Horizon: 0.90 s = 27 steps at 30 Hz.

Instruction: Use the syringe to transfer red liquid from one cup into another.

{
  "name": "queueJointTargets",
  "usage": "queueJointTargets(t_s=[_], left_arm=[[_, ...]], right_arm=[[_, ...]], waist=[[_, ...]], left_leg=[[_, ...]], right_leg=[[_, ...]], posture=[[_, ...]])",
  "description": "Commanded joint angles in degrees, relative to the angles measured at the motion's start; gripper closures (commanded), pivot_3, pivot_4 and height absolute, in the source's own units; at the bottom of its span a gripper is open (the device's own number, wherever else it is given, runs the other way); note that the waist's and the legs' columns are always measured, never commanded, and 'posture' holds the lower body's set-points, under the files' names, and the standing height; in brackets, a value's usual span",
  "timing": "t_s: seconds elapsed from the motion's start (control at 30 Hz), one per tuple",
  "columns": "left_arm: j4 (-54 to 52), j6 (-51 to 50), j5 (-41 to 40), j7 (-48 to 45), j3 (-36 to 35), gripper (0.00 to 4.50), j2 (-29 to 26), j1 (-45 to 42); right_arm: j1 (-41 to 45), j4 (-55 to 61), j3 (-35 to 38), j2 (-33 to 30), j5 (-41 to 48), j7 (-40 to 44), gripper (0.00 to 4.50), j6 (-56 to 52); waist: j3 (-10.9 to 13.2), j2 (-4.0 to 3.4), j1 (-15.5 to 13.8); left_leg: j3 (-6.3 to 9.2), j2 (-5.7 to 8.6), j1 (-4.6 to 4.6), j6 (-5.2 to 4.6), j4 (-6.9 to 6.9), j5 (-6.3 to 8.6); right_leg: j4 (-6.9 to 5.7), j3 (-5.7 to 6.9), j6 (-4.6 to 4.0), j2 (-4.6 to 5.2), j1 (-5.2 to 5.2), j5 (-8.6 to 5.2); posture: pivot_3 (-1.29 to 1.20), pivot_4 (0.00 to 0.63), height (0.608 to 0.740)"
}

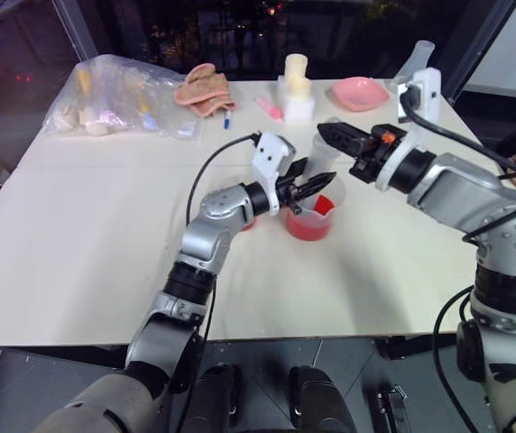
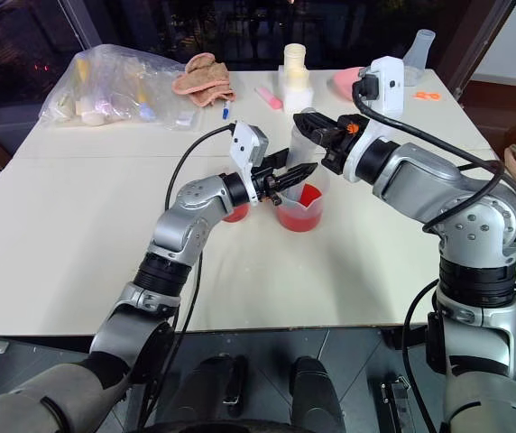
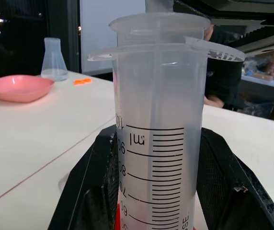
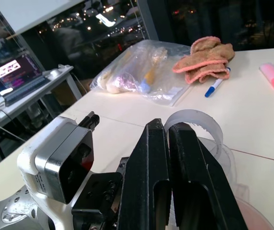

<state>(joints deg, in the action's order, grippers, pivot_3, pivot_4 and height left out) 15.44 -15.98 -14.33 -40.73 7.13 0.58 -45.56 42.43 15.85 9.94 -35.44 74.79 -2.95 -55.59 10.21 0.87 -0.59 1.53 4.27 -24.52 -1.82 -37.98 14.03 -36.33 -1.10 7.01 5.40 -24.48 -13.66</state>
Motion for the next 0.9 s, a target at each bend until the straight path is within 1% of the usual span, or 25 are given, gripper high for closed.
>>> queueJointTargets(t_s=[0.03,0.3,0.9], left_arm=[[-2.34,-0.29,-1.15,-1.84,1.96,2.89,1.02,0.00],[0.01,0.37,-0.75,-2.45,2.65,2.89,1.23,0.56],[3.70,2.72,0.85,-2.78,3.93,2.89,1.44,2.49]], right_arm=[[3.53,1.75,3.17,0.34,2.76,0.42,4.48,0.90],[6.72,-0.13,5.33,-0.89,3.26,0.98,4.48,0.56],[7.80,-0.75,6.04,-1.23,3.93,1.28,4.48,0.63]], waist=[[0.00,0.00,-0.01],[0.00,0.00,-0.07],[0.00,0.00,-0.04]], left_leg=[[0.00,0.00,0.00,0.00,0.00,0.00],[0.00,0.00,0.00,0.00,0.00,0.00],[0.00,0.00,-0.01,0.00,0.03,0.00]], right_leg=[[0.00,0.00,0.00,0.00,0.00,0.00],[0.01,0.00,0.00,0.01,0.00,0.00],[0.06,0.00,0.00,0.02,0.00,0.00]], posture=[[0.00,0.150,0.740],[0.00,0.150,0.740],[0.00,0.150,0.740]])
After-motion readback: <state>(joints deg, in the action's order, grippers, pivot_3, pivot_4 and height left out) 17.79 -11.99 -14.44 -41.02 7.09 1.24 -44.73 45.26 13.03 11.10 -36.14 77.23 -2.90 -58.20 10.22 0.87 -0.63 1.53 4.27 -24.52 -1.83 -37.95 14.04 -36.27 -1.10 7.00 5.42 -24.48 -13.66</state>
